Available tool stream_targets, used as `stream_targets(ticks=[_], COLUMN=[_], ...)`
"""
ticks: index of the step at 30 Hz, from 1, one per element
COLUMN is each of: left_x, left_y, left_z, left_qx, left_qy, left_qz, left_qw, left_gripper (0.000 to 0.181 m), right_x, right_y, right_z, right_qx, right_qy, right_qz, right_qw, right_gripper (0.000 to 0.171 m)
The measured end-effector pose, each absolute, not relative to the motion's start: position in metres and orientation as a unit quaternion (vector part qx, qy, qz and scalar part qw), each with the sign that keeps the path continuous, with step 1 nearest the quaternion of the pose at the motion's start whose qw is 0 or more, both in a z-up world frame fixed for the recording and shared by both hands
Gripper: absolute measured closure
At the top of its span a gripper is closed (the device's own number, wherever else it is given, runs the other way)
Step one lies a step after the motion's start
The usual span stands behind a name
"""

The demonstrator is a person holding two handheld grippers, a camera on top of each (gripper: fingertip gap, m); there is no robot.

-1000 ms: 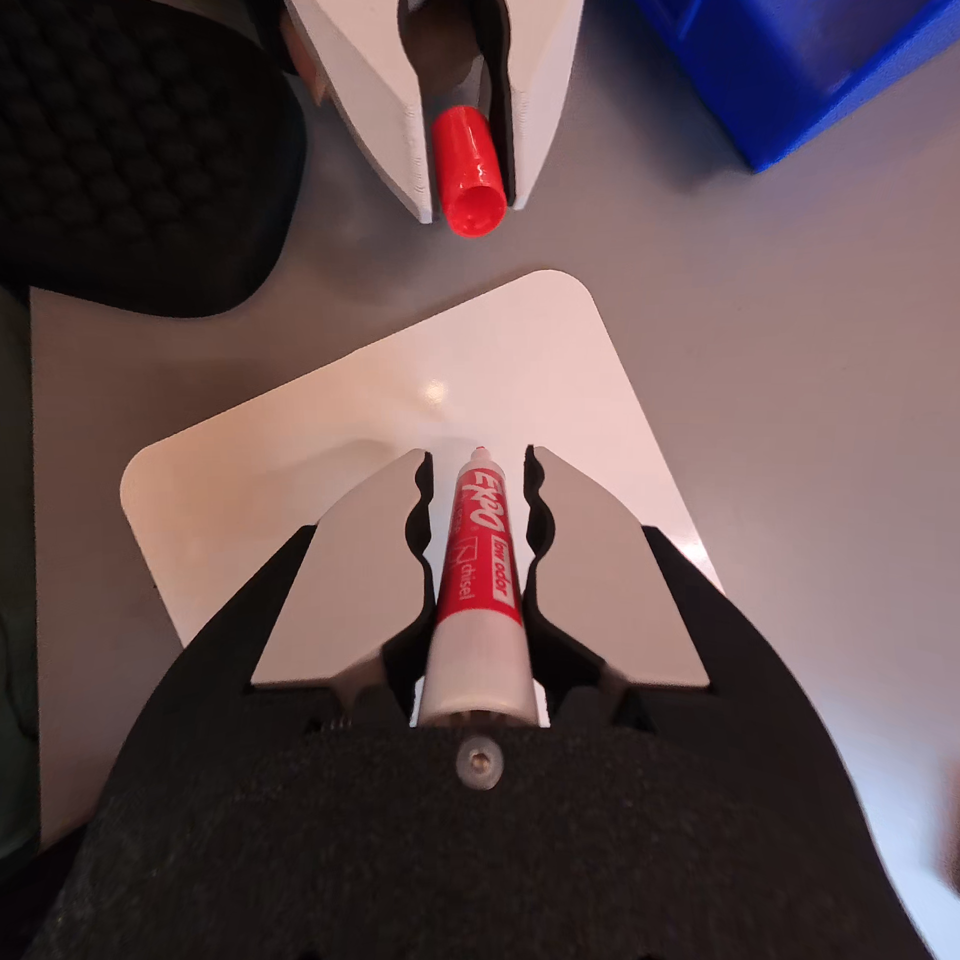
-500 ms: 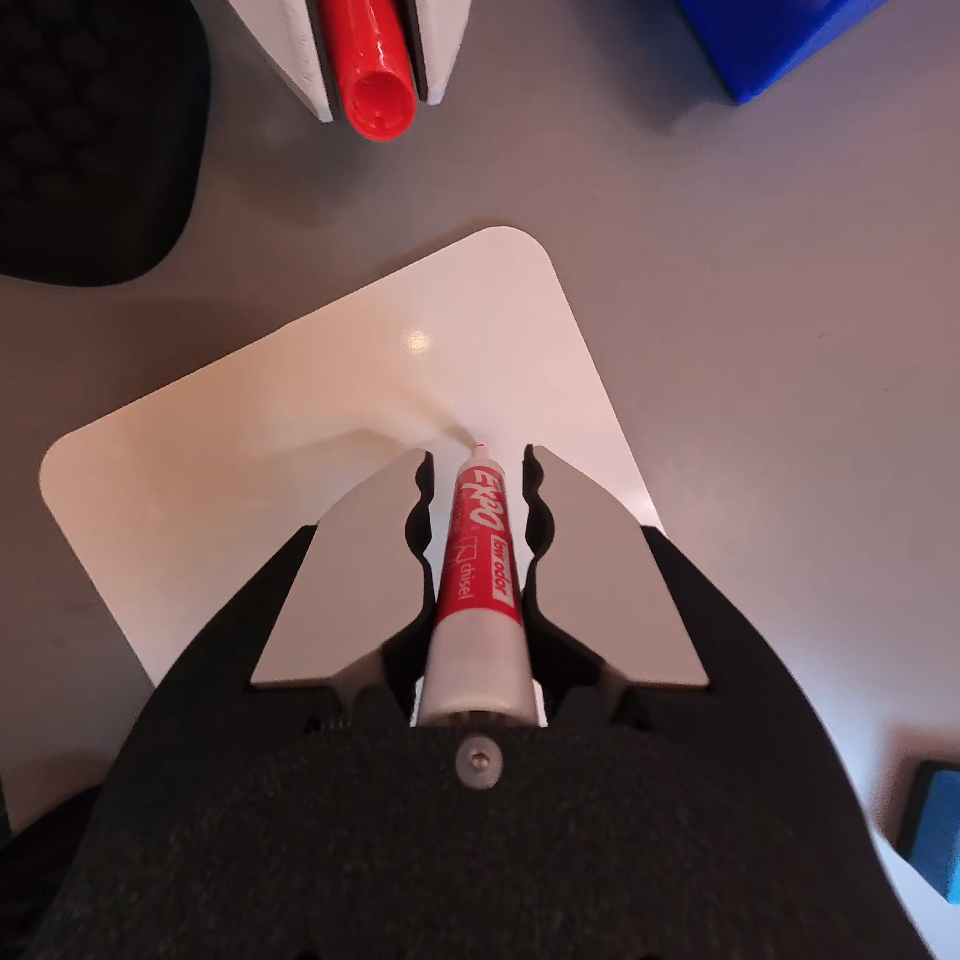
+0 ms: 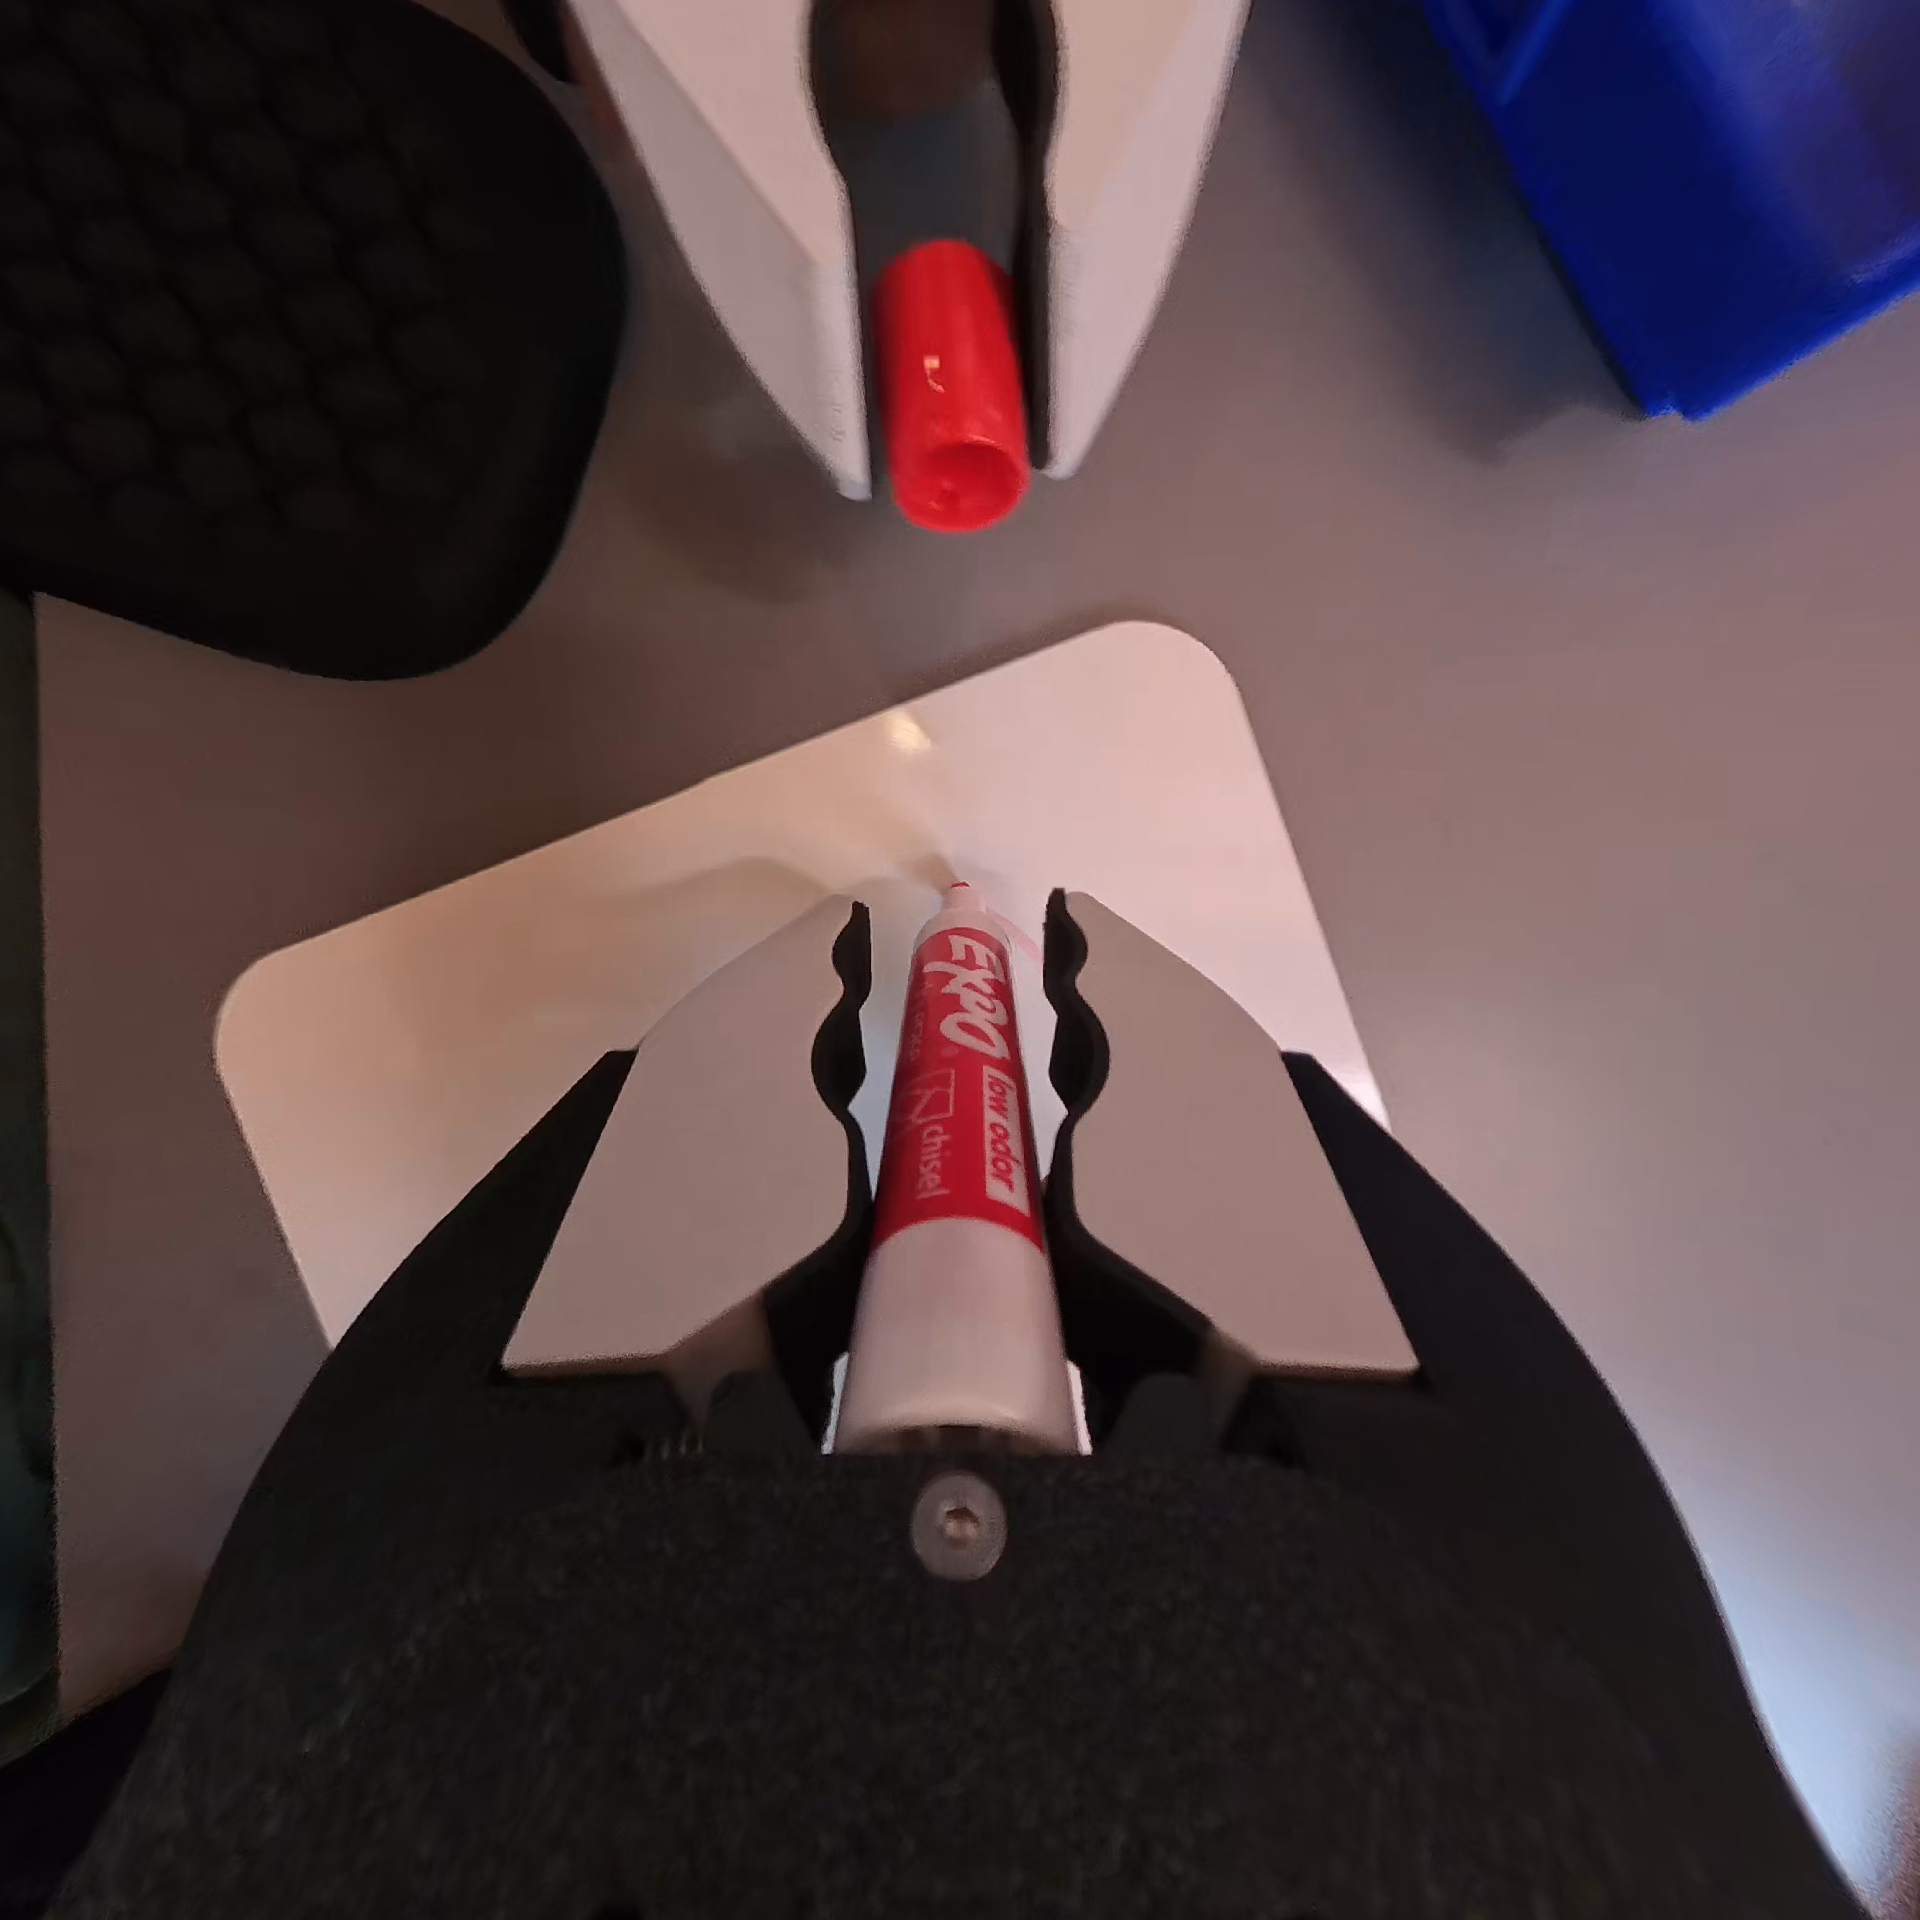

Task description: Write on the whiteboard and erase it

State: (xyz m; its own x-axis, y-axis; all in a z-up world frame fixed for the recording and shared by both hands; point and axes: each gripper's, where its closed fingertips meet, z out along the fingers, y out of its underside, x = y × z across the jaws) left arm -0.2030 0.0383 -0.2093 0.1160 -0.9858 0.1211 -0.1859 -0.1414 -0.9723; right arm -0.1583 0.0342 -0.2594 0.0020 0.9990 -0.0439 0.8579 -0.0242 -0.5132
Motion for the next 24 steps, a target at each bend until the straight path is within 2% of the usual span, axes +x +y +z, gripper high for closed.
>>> stream_targets(ticks=[7, 14, 24], left_x=[-0.203, -0.204, -0.204], left_y=[0.039, 0.041, 0.041], left_z=[-0.21, -0.211, -0.211], left_qx=[-0.604, -0.607, -0.607], left_qy=[0.485, 0.483, 0.483], left_qz=[-0.454, -0.454, -0.454], left_qw=[0.439, 0.438, 0.438], left_gripper=[0.163, 0.163, 0.163], right_x=[-0.152, -0.11, -0.068], right_y=[-0.008, -0.034, 0.027], right_z=[-0.26, -0.26, -0.26], right_qx=[-0.666, -0.688, -0.732], right_qy=[-0.699, -0.688, -0.655], right_qz=[0.214, 0.193, 0.129], right_qw=[0.152, 0.131, 0.134], right_gripper=[0.139, 0.139, 0.139])
